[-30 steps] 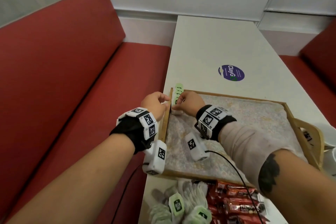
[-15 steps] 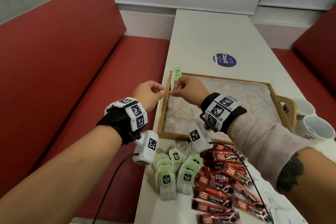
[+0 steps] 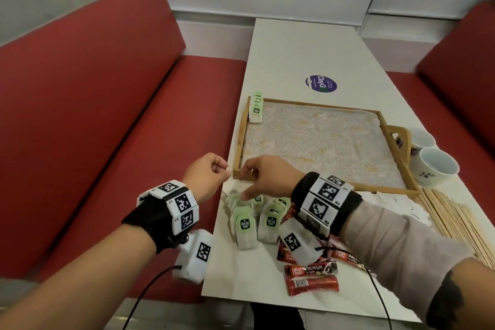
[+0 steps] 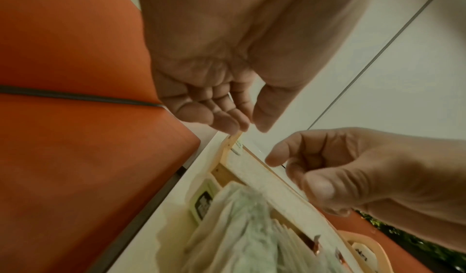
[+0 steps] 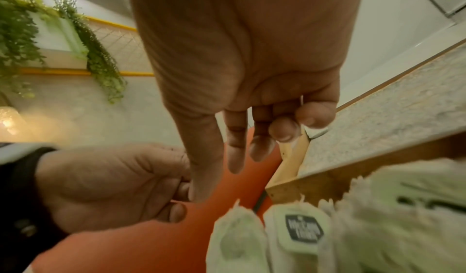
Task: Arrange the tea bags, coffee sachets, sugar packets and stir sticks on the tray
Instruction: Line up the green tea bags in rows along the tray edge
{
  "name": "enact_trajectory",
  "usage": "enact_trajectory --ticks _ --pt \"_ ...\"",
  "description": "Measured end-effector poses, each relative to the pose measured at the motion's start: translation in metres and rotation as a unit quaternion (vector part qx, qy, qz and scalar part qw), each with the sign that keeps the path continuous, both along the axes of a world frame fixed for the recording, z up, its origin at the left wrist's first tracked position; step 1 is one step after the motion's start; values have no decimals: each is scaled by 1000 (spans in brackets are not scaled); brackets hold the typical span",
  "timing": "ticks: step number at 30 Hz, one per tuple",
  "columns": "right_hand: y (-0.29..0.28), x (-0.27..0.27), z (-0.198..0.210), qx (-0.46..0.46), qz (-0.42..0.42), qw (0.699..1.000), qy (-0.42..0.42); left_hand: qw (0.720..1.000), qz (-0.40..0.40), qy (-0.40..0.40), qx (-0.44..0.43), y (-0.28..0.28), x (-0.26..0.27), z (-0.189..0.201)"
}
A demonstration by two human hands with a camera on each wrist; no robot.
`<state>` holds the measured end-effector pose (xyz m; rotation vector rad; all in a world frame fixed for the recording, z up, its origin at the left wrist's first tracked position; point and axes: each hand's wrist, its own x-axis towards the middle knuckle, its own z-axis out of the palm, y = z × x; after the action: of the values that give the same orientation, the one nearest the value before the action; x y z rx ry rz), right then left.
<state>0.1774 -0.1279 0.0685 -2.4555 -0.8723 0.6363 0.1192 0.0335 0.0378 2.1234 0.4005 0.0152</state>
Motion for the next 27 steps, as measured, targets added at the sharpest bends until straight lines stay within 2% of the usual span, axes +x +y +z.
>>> enact_trajectory --ticks 7,13,22,27 --pt "2 -19 -10 -63 26 997 -46 999 -15 41 31 -9 -20 -5" --pt "4 -29 -13 -103 58 990 -71 992 -39 114 47 -12 -35 -13" --pt "3 -30 -17 -96 59 991 -79 989 -60 137 21 -19 -43 -27" --pt "-2 -21 -13 -73 21 996 -55 987 -56 148 23 -20 -47 -28"
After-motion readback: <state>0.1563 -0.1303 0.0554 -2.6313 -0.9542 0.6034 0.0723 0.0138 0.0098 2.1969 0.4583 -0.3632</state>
